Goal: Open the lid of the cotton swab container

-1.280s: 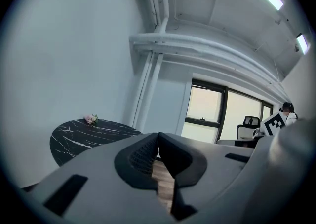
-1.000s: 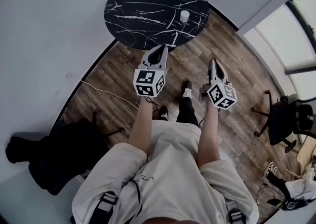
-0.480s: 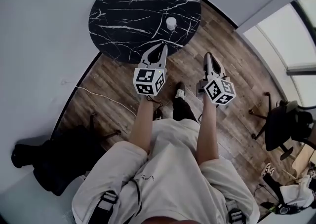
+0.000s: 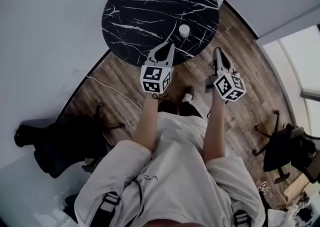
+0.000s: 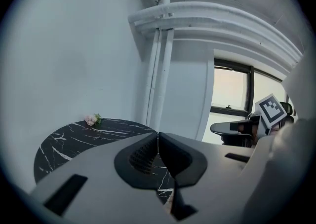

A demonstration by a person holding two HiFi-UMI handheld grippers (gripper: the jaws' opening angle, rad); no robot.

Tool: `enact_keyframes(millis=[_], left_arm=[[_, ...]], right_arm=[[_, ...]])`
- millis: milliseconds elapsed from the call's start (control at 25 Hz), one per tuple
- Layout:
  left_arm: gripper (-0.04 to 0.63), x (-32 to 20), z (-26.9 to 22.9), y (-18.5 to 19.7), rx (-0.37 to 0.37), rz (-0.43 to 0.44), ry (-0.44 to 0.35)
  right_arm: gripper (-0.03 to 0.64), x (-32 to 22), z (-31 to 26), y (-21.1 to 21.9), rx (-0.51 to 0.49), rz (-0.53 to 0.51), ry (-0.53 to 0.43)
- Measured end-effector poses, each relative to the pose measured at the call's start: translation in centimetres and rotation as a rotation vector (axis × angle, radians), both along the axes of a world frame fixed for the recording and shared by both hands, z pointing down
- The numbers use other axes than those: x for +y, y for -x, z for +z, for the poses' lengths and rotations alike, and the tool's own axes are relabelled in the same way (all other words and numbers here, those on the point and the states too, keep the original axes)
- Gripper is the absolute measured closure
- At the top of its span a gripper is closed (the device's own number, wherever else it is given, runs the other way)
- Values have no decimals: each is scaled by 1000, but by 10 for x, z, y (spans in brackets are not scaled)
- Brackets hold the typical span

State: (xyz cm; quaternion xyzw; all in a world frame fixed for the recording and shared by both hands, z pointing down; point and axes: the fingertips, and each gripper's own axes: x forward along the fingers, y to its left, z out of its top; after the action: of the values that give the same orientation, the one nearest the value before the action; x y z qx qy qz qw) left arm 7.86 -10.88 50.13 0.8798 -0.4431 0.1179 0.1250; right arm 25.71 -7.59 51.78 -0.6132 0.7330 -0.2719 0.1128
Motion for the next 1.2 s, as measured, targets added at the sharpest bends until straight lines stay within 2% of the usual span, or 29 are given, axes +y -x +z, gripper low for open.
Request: enact_keyframes(millis=[280, 480, 680, 840, 1040, 1120, 1200], left_arm=[[572, -16, 0, 14, -11, -52, -13], [572, -36, 8, 29, -73, -58, -34], [572, -72, -2, 30, -63, -44, -52], [572, -102, -11, 35, -95, -42, -96], [572, -132, -11, 44, -64, -38, -101], [572, -143, -12, 51, -64, -42, -118], [572, -152, -15, 60, -91, -40, -151]], right_arm=[[583, -31, -3, 13, 24, -80, 0], [583, -50, 7, 35, 91, -162, 56], [583, -79, 9, 56, 252, -281, 108], [581, -103, 14, 73, 378, -349, 136], [581, -130, 30, 90, 513, -418, 170], [581, -137, 44, 99, 621, -471, 191], [581, -135, 66, 105, 776, -533, 232]])
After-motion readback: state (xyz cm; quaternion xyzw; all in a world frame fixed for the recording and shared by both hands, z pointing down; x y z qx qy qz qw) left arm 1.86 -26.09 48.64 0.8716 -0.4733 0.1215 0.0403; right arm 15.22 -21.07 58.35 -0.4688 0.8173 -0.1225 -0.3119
